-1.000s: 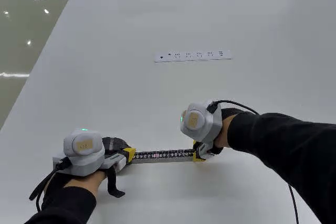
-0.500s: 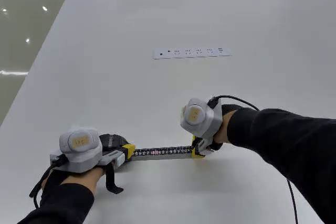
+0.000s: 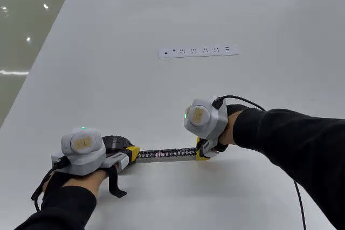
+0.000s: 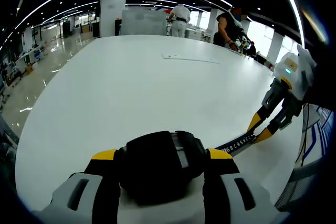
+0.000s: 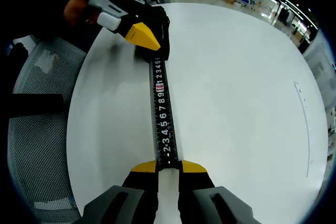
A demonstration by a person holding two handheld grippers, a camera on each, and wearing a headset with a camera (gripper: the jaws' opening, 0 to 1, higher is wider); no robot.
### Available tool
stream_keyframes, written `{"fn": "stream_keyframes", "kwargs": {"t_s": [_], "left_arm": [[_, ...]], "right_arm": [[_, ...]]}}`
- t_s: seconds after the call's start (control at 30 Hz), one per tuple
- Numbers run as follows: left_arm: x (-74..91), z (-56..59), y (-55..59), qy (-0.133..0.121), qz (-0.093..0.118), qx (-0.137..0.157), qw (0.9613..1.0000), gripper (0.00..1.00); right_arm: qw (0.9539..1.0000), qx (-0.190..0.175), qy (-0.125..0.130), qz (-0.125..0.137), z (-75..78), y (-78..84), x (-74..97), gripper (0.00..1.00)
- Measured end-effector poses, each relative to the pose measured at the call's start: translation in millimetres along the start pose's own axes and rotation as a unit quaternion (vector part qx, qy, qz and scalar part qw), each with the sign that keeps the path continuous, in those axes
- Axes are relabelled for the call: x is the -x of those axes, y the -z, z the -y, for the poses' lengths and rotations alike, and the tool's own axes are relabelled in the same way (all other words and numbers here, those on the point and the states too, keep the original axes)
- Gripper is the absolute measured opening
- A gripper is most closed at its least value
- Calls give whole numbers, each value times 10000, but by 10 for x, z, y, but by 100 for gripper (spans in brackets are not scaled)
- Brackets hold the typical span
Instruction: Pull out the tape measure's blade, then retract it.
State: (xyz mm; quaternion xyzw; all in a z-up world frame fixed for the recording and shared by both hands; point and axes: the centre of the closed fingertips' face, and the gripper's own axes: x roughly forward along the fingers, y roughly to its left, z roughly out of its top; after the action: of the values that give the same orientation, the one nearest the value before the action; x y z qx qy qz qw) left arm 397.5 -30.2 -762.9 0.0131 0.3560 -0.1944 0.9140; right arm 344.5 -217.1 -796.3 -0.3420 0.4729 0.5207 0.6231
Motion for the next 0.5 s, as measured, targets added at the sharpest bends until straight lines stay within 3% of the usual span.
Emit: {"fn": "stream_keyframes", "kwargs": {"t_s": [0.5], "left_arm": [[-6,7,1,-20,-11,-63,10000,59]], "right_arm": [[10000,-46,-7,-8,-2,-32,-20,9]]}}
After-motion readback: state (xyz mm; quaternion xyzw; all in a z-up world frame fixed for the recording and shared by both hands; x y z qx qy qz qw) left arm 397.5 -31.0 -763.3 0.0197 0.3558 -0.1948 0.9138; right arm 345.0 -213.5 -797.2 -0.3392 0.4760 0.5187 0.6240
